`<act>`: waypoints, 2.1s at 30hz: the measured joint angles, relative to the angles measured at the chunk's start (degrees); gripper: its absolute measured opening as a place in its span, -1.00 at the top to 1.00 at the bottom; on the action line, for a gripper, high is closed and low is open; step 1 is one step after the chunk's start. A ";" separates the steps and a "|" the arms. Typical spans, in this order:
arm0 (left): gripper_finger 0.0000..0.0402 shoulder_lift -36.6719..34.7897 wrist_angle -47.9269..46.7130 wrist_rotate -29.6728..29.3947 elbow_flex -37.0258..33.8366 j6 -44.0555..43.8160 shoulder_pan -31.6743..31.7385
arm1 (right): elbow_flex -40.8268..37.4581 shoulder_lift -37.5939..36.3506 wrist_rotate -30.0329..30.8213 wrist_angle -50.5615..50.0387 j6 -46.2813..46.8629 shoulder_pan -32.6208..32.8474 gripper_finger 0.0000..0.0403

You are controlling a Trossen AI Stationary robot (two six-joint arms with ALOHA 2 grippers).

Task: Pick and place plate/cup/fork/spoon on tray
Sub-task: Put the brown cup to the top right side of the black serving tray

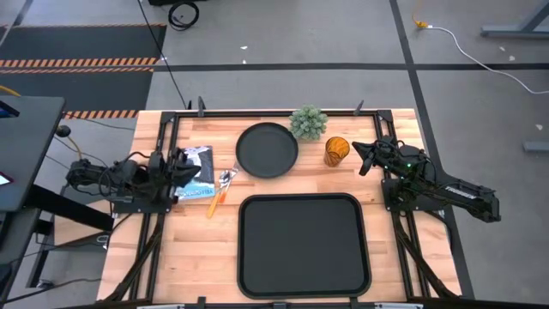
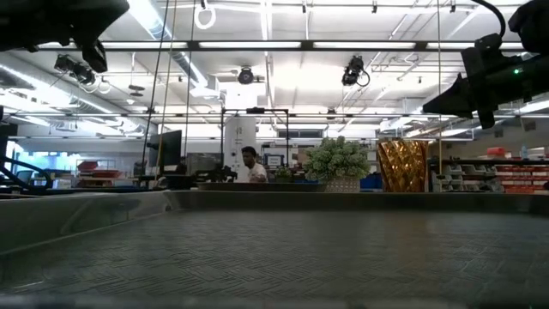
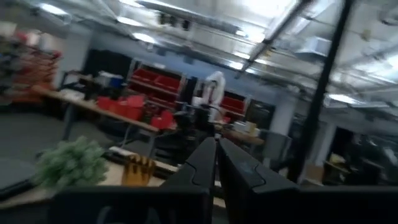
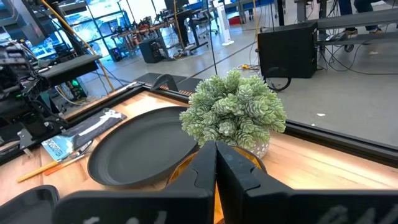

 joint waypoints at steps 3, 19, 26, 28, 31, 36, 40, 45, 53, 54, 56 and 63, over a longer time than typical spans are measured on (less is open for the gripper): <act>0.84 2.86 1.87 -0.86 0.00 -0.36 0.00 | 0.01 0.00 0.05 2.34 -0.02 0.01 0.93; 0.56 32.69 24.56 -4.44 0.00 7.15 6.30 | 0.00 0.00 -1.62 20.35 -1.13 -0.04 0.93; 0.62 41.18 28.52 -4.31 1.05 2.99 11.09 | 0.04 2.66 -10.80 25.61 2.54 -0.04 0.95; 0.62 43.51 28.71 -3.95 2.82 2.56 12.22 | 0.04 4.64 -12.45 24.92 3.07 -0.04 0.97; 0.62 47.78 28.67 -1.81 6.22 2.37 13.97 | 0.04 8.17 -14.45 24.25 3.19 -0.04 0.98; 0.62 55.27 27.49 1.47 12.98 3.70 15.76 | 1.53 13.59 -14.79 22.00 1.71 -0.73 0.98; 0.62 61.22 24.36 2.21 18.48 4.99 16.83 | 4.92 17.79 -14.91 15.44 1.14 -2.27 0.98; 0.62 68.28 19.27 5.37 25.34 4.06 18.68 | 8.33 22.87 -14.39 13.10 -1.16 -4.39 0.96; 0.62 78.95 14.90 16.12 34.73 0.13 20.26 | 14.55 29.07 -12.79 11.74 -2.88 -9.17 0.93; 0.62 80.43 14.30 16.56 35.92 0.24 20.26 | 15.23 30.02 -12.79 11.62 -2.87 -9.60 0.93; 0.62 83.23 12.74 17.74 38.79 0.44 20.26 | 16.37 32.24 -12.80 10.82 -2.88 -10.41 0.93; 0.62 92.56 1.78 21.31 50.80 0.51 21.79 | 20.85 41.88 -9.84 3.20 -4.31 -15.71 0.93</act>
